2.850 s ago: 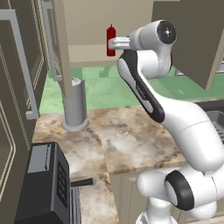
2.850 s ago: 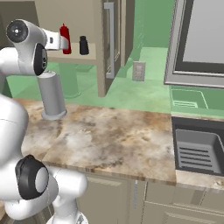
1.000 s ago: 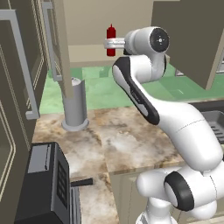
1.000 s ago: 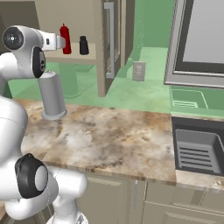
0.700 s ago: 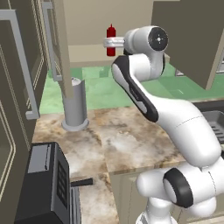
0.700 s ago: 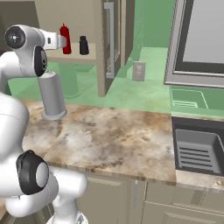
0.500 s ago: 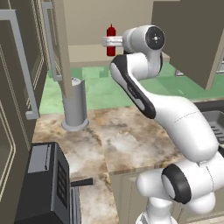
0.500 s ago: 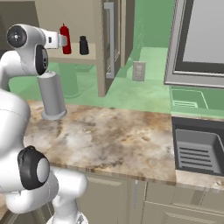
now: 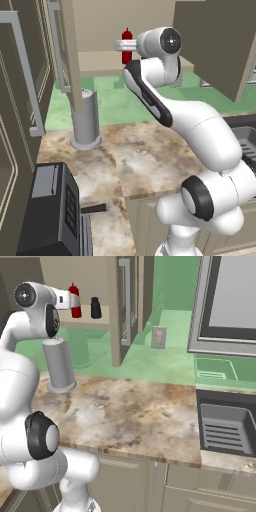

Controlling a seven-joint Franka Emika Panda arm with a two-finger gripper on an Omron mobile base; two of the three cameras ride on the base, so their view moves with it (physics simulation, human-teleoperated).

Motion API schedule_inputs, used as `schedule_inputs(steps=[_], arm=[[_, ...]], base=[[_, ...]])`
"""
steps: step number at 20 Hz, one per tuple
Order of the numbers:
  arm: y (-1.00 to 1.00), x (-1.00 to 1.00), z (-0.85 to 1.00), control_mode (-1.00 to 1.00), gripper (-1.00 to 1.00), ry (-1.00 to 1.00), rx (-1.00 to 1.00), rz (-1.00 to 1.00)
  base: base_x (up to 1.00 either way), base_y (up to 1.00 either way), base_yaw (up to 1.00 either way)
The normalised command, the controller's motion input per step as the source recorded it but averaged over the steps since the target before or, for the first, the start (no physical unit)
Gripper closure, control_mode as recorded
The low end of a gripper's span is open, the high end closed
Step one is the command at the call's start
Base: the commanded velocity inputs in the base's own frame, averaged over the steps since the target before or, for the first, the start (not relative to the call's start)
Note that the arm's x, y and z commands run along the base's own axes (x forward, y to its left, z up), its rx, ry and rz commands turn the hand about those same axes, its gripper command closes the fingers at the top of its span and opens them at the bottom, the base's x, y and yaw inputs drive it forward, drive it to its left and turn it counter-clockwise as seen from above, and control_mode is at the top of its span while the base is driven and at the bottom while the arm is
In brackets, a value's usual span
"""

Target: Move the ketchup and shaker from the cabinet to the dining counter.

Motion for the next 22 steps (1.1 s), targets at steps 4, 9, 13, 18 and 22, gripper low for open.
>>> schedule_inputs(steps=[4,9,13,18,22], arm=[[0.04,0.20,0.01,-1.00,-1.00,0.03,-0.02,-0.06],[0.13,0.20,0.03,-1.00,-1.00,0.04,-0.05,-0.11],[0.14,0.10,0.04,-1.00,-1.00,0.02,-0.04,-0.11],[0.23,0.11,0.03,-1.00,-1.00,0.00,-0.05,-0.08],[0.02,0.19,0.00,-1.00,-1.00,0.01,-0.01,-0.01]], base=[[0.00,0.00,0.00],[0.00,0.00,0.00],[0.00,0.00,0.00],[0.00,0.00,0.00],[0.00,0.00,0.00]])
